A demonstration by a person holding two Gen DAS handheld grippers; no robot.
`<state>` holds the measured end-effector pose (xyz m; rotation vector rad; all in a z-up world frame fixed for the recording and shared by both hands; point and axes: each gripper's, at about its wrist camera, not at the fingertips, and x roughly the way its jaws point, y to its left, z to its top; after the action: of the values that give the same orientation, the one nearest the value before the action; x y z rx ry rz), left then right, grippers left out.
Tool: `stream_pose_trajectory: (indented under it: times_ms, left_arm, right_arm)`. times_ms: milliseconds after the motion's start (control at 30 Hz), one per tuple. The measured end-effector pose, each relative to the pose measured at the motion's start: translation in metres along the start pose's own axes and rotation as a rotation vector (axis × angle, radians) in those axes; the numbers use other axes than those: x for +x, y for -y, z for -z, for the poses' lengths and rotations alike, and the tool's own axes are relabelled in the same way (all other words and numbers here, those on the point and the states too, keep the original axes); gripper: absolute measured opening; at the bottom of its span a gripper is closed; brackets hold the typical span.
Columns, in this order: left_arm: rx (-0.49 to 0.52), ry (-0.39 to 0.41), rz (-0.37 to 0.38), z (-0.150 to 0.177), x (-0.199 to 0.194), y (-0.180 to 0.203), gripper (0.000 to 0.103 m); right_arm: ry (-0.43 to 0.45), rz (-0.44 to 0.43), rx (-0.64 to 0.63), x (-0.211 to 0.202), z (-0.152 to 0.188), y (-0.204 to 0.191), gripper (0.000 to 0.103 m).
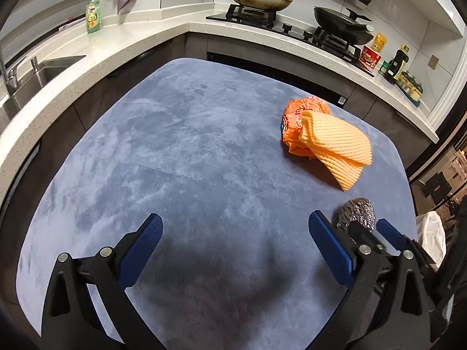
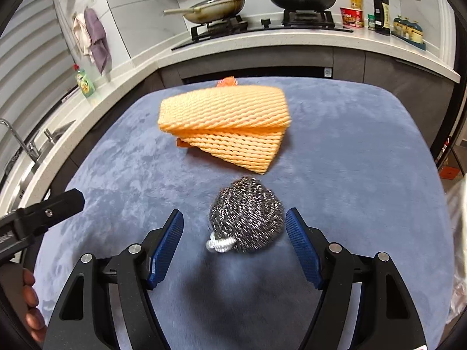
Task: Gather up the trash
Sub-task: 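Grasp the steel wool scrubber with the right gripper while the left gripper grasps an orange mesh sleeve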
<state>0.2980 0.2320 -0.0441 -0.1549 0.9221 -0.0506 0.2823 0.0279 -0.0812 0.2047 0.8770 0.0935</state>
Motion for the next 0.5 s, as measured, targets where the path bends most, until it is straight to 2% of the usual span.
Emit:
stream_pose_trajectory:
  times_ms: [300, 400, 500]
  left_arm:
    - [0.018, -0.001, 0.064, -0.018, 0.018, 0.021, 0.096]
    - [0.033, 0.008, 0.1, -0.028, 0.024, 0.036, 0.096]
    - [0.042, 0.025, 0.128, -0.039, 0.03, 0.052, 0.095]
  right_arm:
    - [-0.008, 0.041, 0.012, 0.021, -0.003, 0.008, 0.07]
    - [-0.014, 0.044, 0.027, 0.024, -0.002, 0.015, 0.054]
    - [-0.003, 0.033, 0.034, 0.02, -0.002, 0.022, 0.052]
